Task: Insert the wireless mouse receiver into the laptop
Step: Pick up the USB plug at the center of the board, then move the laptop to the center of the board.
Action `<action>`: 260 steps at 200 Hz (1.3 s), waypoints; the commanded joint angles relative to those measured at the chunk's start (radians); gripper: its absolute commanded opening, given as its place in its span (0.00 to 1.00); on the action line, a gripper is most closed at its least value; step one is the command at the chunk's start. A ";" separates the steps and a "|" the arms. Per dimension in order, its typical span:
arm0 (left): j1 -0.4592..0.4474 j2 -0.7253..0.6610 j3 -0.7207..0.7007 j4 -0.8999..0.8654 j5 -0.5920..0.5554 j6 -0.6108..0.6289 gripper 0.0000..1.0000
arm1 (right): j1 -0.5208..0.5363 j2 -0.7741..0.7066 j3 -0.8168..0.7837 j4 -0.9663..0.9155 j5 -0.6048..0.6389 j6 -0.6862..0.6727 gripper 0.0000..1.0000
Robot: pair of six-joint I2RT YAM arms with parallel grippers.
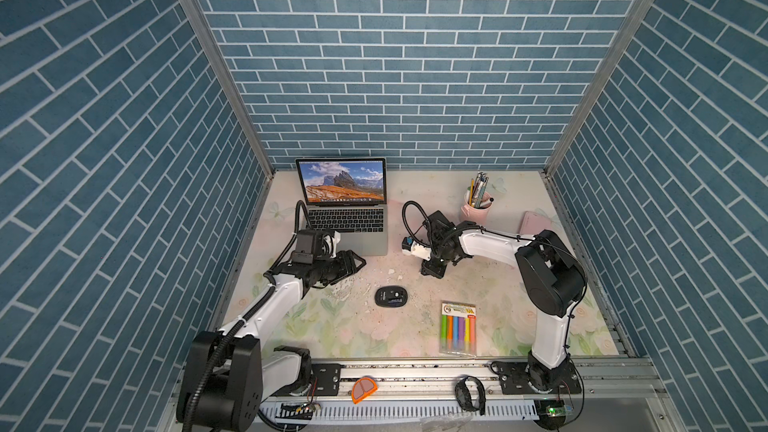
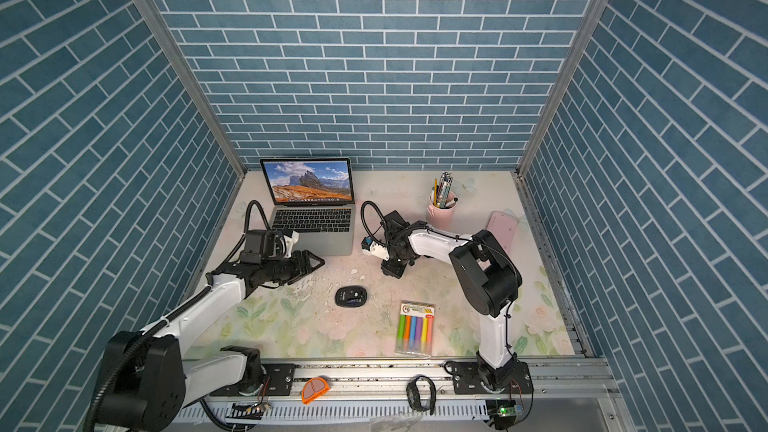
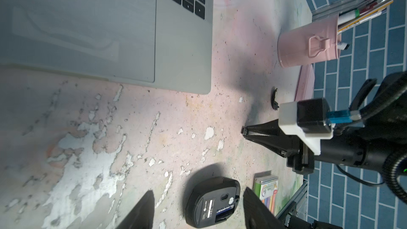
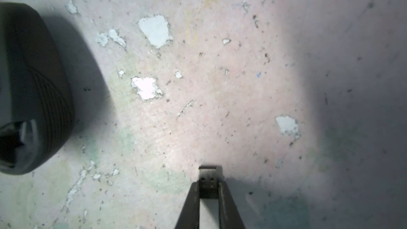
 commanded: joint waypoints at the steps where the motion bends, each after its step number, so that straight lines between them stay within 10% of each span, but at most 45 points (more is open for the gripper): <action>1: 0.047 0.051 0.113 -0.092 -0.053 0.079 0.65 | -0.015 -0.067 -0.039 0.073 -0.002 0.077 0.11; 81: 0.231 0.365 0.443 -0.088 -0.236 0.100 0.66 | -0.026 -0.138 -0.131 0.205 0.040 0.179 0.11; 172: 0.467 0.734 0.603 0.133 -0.125 -0.162 0.53 | -0.028 -0.156 -0.157 0.270 0.047 0.239 0.11; 260: 0.469 1.051 0.915 0.150 -0.118 -0.272 0.38 | -0.030 -0.156 -0.154 0.286 0.033 0.258 0.11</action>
